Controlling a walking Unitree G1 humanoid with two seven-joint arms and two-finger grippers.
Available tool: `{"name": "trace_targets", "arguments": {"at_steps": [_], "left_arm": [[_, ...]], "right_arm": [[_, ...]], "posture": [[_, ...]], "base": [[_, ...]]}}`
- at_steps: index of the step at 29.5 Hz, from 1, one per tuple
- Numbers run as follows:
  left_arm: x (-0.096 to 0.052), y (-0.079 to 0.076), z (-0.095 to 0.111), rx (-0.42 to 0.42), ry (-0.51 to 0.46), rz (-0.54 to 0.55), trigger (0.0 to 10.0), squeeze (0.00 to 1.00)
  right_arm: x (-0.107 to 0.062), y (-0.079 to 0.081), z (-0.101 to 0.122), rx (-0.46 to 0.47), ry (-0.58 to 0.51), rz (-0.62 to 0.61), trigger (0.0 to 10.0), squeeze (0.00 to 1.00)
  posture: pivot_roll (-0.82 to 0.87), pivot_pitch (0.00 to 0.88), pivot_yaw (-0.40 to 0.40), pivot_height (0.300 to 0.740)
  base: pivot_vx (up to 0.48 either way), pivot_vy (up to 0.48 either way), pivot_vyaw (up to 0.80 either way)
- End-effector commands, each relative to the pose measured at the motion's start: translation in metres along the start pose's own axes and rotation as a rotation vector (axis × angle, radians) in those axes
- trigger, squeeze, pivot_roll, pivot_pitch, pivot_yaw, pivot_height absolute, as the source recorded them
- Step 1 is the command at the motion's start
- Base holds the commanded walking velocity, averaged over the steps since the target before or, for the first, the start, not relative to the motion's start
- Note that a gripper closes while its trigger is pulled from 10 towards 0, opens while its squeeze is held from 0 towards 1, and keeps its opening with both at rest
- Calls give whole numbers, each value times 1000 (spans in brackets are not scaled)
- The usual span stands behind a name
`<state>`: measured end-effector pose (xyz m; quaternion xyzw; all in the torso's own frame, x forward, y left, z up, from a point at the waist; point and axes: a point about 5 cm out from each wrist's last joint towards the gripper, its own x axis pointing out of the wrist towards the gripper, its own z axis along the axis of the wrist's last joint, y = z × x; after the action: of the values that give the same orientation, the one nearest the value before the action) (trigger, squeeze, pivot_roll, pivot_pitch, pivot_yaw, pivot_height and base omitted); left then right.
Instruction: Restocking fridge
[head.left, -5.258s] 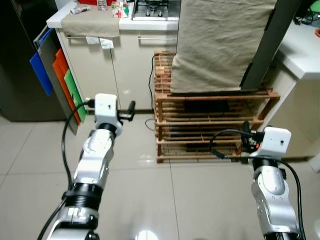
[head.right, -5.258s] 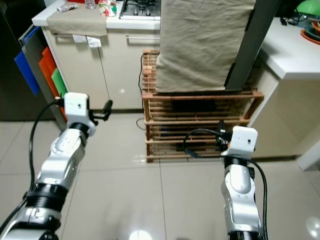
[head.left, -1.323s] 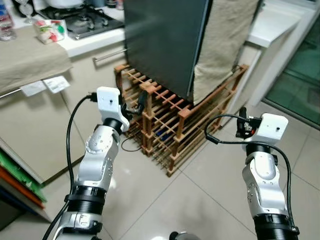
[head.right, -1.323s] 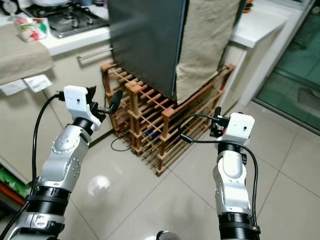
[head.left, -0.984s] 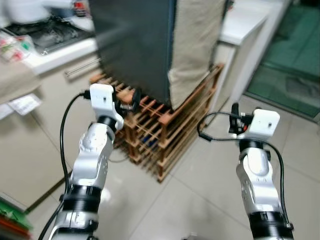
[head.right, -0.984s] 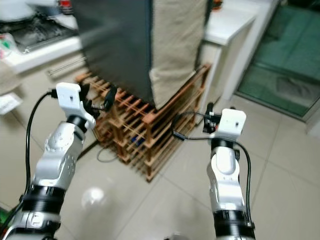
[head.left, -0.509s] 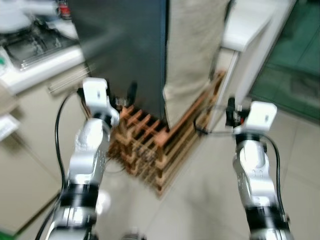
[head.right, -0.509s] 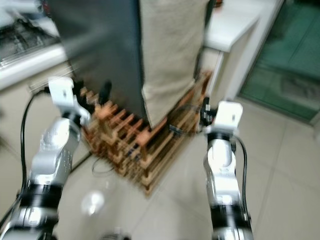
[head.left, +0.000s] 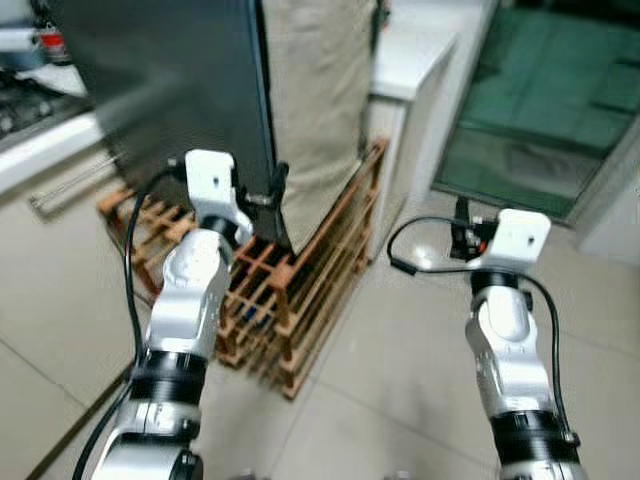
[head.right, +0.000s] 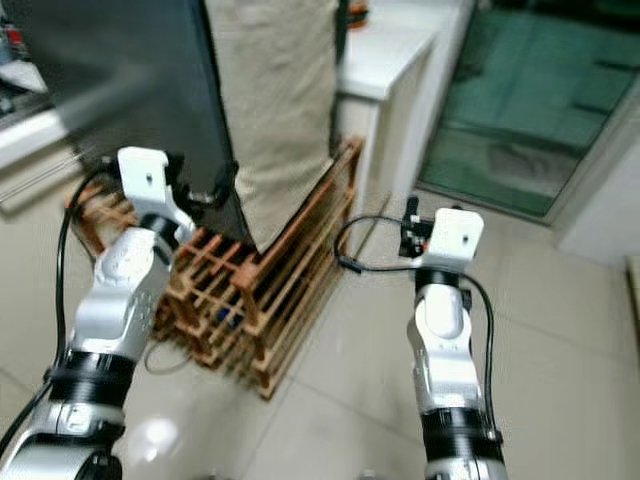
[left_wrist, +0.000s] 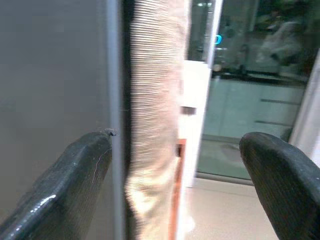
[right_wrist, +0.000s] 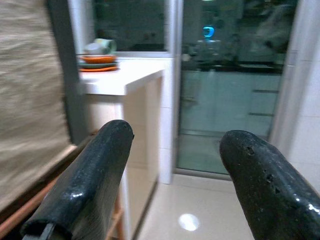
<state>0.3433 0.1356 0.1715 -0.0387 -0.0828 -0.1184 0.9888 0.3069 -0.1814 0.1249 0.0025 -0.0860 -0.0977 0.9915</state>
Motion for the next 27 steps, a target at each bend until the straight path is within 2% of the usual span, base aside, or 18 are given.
{"name": "trace_targets", "arguments": {"at_steps": [1,5,9,17,21,27], "left_arm": [[7,4,5,-32,4,50,10000,0],[18,14,9,-60,7,128,10000,0],[26,19,11,-85,38,141,10000,0],[45,11,19,-50,41,80,10000,0],[55,7,19,-49,61,70,10000,0],[61,6,19,-40,69,95,10000,0]], "right_arm": [[2,-1,5,-6,-20,0,10000,0],[2,1,7,-7,-32,10,10000,0],[1,3,8,0,-37,9,10000,0],[-5,11,10,12,-58,5,10000,0],[-14,14,8,16,-58,-5,10000,0],[-23,11,7,-3,-52,-7,10000,0]], "posture": [[-53,0,29,740],[-60,0,36,740],[-64,0,53,740],[-83,0,101,740],[-103,0,138,740],[-132,0,128,740]], "base": [[0,0,0],[0,0,0],[0,0,0],[0,0,0],[0,0,0],[0,0,0]]}}
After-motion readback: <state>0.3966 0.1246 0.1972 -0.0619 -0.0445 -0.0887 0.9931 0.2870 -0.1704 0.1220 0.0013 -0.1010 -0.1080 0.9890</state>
